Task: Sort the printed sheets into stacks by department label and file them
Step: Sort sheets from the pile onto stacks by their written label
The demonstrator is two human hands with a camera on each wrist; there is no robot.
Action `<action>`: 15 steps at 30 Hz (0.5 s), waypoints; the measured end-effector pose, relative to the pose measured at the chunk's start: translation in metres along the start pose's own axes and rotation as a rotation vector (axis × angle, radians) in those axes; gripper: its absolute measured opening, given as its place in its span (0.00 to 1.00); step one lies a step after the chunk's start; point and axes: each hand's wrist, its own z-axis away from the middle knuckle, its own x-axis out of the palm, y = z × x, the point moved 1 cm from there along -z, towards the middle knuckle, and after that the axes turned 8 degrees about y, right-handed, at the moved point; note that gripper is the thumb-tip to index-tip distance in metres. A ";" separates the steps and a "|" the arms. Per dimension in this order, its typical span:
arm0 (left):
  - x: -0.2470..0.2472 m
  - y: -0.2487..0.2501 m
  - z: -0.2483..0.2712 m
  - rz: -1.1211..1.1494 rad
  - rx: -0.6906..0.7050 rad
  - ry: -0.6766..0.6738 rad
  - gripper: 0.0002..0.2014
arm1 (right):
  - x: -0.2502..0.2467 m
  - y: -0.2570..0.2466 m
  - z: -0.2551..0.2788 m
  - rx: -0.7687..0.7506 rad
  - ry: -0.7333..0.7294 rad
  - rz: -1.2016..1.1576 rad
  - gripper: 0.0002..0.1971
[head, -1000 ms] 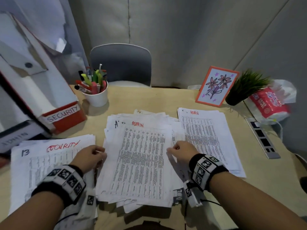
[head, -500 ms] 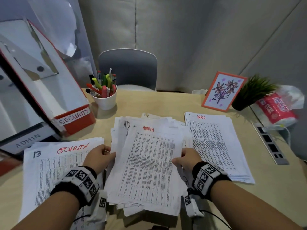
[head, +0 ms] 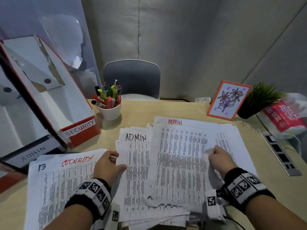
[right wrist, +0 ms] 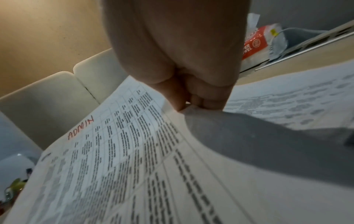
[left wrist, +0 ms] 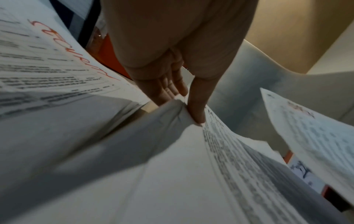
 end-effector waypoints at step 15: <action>-0.006 -0.007 -0.013 0.062 -0.183 -0.196 0.17 | 0.016 -0.005 0.018 0.087 -0.117 0.035 0.17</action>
